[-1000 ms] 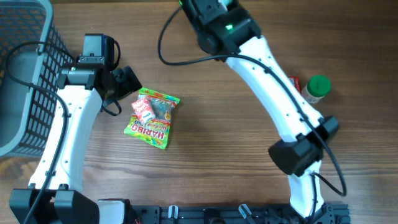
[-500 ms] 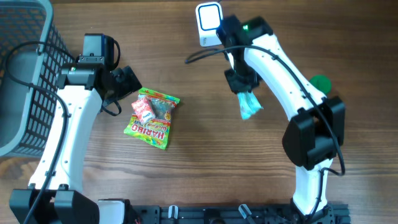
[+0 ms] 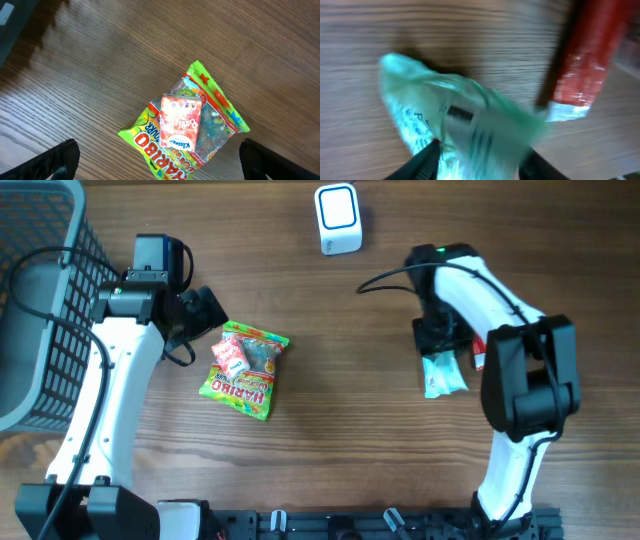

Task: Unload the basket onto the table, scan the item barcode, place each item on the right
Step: 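Carry the wipes pack right and lower it near the red stick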

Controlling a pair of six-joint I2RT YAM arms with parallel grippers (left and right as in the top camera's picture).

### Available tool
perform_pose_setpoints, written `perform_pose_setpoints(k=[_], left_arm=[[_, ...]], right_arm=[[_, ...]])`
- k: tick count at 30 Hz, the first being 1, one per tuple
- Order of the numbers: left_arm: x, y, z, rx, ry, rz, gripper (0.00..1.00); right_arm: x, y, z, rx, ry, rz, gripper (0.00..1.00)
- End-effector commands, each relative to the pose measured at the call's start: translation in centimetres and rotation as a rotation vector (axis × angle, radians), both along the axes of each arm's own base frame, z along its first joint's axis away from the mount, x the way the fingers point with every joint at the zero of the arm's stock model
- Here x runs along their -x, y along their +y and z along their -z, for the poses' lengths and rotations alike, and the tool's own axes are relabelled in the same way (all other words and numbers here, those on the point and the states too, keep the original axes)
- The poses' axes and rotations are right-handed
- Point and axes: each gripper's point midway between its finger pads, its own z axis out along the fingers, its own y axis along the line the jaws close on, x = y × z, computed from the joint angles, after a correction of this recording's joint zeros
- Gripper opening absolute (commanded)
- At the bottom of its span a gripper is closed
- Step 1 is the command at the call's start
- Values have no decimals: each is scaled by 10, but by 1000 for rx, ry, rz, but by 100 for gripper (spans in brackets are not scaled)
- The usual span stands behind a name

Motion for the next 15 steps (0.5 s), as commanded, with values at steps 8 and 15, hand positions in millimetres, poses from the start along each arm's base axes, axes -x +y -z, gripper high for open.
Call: perform_pose_setpoints(k=[8,15], left_arm=[[-1,3,1,-9,3,4,100],[-1,3,1,-9,4,4,100]], right_arm=[[-34,22,-47,-121,-131,6,62],[-17,72,-49,-317,-81,3,59]])
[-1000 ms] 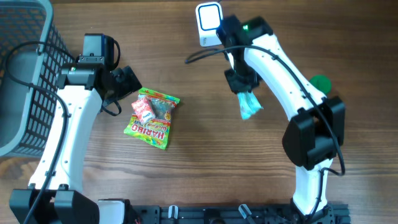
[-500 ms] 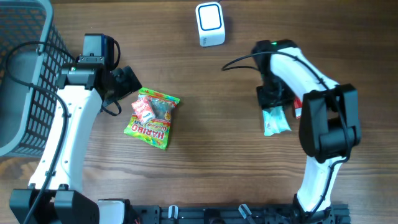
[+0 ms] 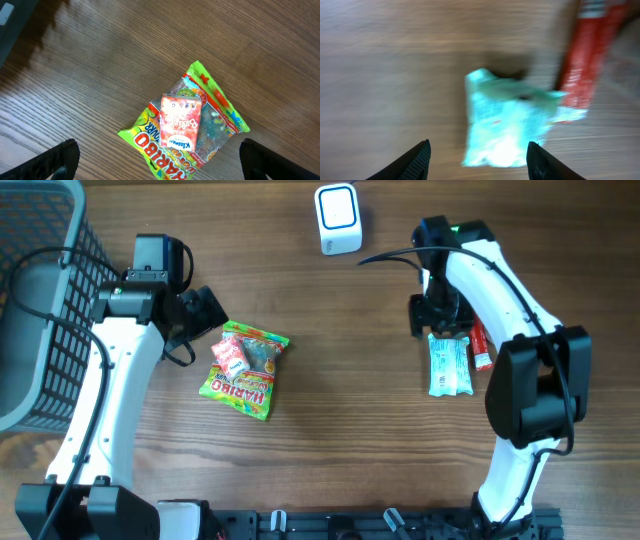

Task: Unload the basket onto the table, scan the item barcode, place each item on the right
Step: 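Carry the wipes pack right and lower it near the red stick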

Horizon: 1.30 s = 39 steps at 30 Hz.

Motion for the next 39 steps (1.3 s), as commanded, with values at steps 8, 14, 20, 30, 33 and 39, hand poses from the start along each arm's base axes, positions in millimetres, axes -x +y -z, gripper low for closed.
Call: perform_pose_setpoints(k=[8,14,20,30,33,39], left_arm=[[-1,3,1,-9,4,4,100],[-1,3,1,-9,4,4,100],[-1,3,1,-9,4,4,100],[-1,3,1,-9,4,4,100],[-1,3,1,-9,4,4,100],[-1,3,1,-9,4,4,100]], right_arm=[[29,34,31,-127,65,-23,34],[32,8,57,10,30,-16,34],[31,-25,54,186,4,8,33],[37,-60,52,194,62,45,32],[43,-49,53,121,94,37,33],[64,-31,50,4,195,17,39]])
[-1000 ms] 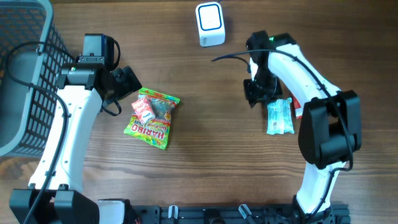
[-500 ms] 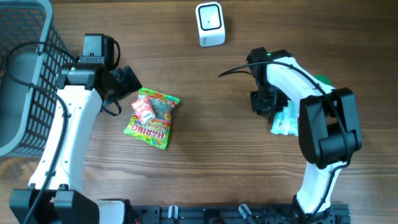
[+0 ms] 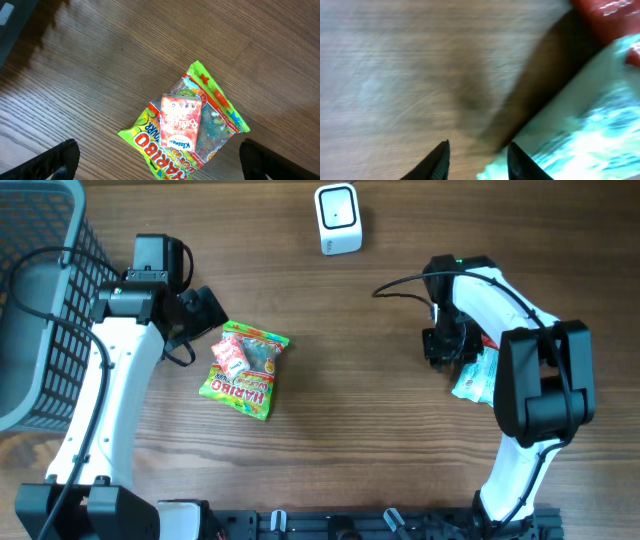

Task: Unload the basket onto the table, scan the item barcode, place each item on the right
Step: 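Carry the wipes pack right and lower it near the red stick, then open the right gripper and move it left toward the Haribo bag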

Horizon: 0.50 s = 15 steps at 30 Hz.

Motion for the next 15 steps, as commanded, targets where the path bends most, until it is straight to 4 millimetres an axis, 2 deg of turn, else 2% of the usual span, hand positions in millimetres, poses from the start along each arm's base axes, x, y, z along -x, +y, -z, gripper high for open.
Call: perform_pose_setpoints(k=[1,5,10,12,15], left_arm=[[-1,3,1,-9,4,4,100],[-1,3,1,-9,4,4,100],[-1,3,1,-9,4,4,100],[-1,3,1,-9,4,4,100],[-1,3,1,-9,4,4,100]], right_arm=[[18,11,-8,-70,69,-3,40],[32,6,-14,-28,124,37,40],[28,-9,-15,83,88,88,40],[25,-9,-14,84,71,98,39],[20,3,-10,23,53,114,38]])
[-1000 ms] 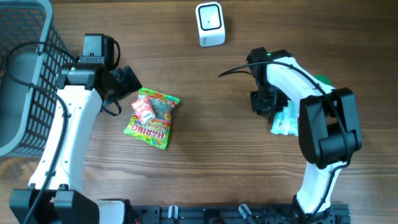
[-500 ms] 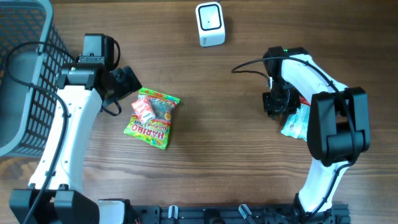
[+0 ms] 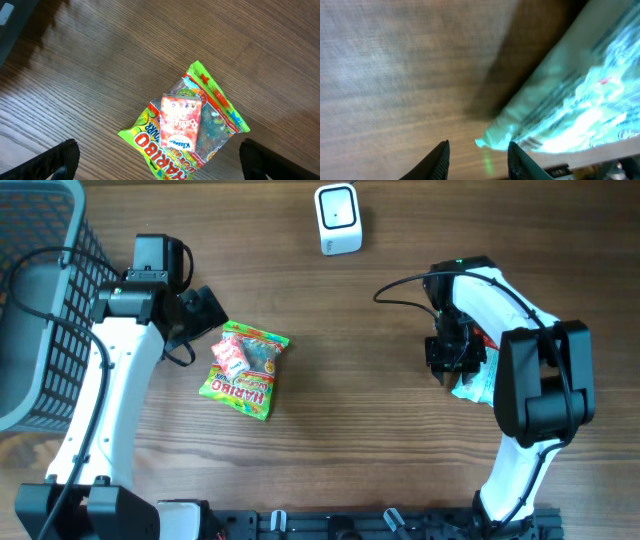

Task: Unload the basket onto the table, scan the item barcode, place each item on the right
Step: 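Open the right gripper and move it left toward the Haribo bag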

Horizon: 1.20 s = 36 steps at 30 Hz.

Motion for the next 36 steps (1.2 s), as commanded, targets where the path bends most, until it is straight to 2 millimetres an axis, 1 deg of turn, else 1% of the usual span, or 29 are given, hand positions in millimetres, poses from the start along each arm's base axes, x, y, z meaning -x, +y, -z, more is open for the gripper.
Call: perform_pose_setpoints(k=[1,5,9,13,16,19,21,22,24,28,30,32,33,36], left_arm=[[-1,3,1,-9,4,4,100],[-1,3,1,-9,4,4,100],[-1,3,1,-9,4,4,100],[-1,3,1,-9,4,4,100],[-1,3,1,-9,4,4,100],[-1,3,1,-9,4,4,100],[-1,3,1,-9,4,4,100],[-1,3,1,-9,4,4,100],[-1,3,1,-9,4,4,100],[-1,3,1,-9,4,4,100],[-1,3,1,-9,4,4,100],[-1,3,1,-9,4,4,100],[-1,3,1,-9,4,4,100],[-1,3,1,-9,4,4,100]], right_arm=[[-2,7,-1,-20,-30,41,38],[-8,7,1,-23,-55,35,37],[-15,9,4,-37,-83,15,31],[-28,20,4,-98,-148,27,31],[-34,33,-10,-163,-219,5,30],[-36,36,-26,-188,-334,-9,30],[-32,36,-31,-203,-416,-11,31],[-29,35,-32,-209,-451,-6,32],[-20,32,-26,-215,-509,12,38],[-9,22,-1,-206,-534,61,39],[-7,17,10,-198,-534,75,38],[-7,11,17,-174,-534,81,38],[-6,4,19,-142,-535,83,38],[-1,-23,17,8,-532,140,37]])
